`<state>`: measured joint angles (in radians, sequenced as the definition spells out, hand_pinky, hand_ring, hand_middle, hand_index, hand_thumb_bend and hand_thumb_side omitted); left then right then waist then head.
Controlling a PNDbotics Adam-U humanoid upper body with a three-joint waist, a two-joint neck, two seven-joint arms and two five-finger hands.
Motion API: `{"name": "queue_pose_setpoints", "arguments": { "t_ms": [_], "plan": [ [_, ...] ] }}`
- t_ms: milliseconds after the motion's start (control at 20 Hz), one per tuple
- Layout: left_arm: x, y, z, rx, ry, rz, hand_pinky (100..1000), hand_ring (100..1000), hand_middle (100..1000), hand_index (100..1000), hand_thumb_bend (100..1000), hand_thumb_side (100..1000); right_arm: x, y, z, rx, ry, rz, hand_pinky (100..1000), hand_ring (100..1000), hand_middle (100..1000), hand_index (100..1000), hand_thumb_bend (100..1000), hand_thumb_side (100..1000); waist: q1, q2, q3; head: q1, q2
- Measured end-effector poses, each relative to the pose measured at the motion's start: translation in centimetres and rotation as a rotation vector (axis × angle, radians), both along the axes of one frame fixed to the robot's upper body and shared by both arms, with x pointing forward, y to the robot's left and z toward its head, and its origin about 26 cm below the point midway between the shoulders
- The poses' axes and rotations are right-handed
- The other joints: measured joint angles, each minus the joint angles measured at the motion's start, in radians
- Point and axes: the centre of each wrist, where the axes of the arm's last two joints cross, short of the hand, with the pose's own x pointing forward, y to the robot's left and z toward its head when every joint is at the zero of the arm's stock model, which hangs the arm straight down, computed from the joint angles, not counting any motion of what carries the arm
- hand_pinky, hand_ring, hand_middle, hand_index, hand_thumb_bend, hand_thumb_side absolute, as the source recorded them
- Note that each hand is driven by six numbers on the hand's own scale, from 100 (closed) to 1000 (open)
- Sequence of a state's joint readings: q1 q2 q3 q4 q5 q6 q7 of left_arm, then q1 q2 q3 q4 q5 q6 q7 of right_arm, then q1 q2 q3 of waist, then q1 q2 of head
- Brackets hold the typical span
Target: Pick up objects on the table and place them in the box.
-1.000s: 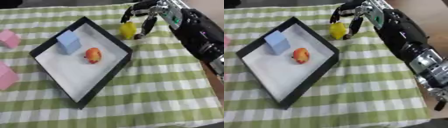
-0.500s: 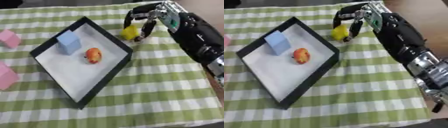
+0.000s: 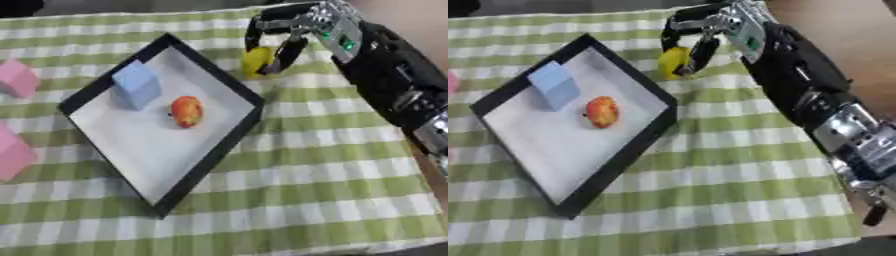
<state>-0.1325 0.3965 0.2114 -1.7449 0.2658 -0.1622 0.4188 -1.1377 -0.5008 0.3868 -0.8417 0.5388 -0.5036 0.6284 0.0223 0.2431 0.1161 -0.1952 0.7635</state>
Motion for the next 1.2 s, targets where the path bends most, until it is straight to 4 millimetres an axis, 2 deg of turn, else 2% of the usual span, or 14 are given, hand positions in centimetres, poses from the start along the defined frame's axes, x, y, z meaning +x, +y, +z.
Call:
{"name": "queue_pose_setpoints", "arguments": {
  "t_ms": [350, 700, 950, 1200],
  "plan": [
    [0.0, 0.0, -0.1, 0.0, 0.002, 0.001, 813, 797, 834, 817, 119, 792, -2.1, 2.8, 5.8, 0.036, -0.075, 0.093, 789, 621, 432, 553, 264, 100, 0.0, 0.0, -0.006, 0.003, 0.001],
    [-0.1, 0.1, -0.1, 0.003, 0.005, 0.003, 813, 797, 834, 817, 120, 787, -6.2, 7.7, 11.3, 0.096, -0.137, 0.263, 780, 614, 441, 557, 273, 100, 0.0, 0.0, -0.008, 0.003, 0.002],
    [-0.2, 0.3, -0.1, 0.012, 0.007, 0.005, 813, 797, 834, 817, 121, 783, -9.0, 10.7, 12.6, 0.082, -0.126, 0.367, 771, 610, 444, 558, 291, 100, 0.0, -0.014, -0.006, 0.0, 0.005],
    [-0.2, 0.3, -0.1, 0.012, 0.007, 0.004, 813, 797, 834, 817, 121, 783, -10.8, 13.8, 12.2, 0.018, -0.093, 0.456, 770, 607, 445, 558, 289, 100, 0.0, -0.017, -0.002, -0.007, 0.008]
  ]
}}
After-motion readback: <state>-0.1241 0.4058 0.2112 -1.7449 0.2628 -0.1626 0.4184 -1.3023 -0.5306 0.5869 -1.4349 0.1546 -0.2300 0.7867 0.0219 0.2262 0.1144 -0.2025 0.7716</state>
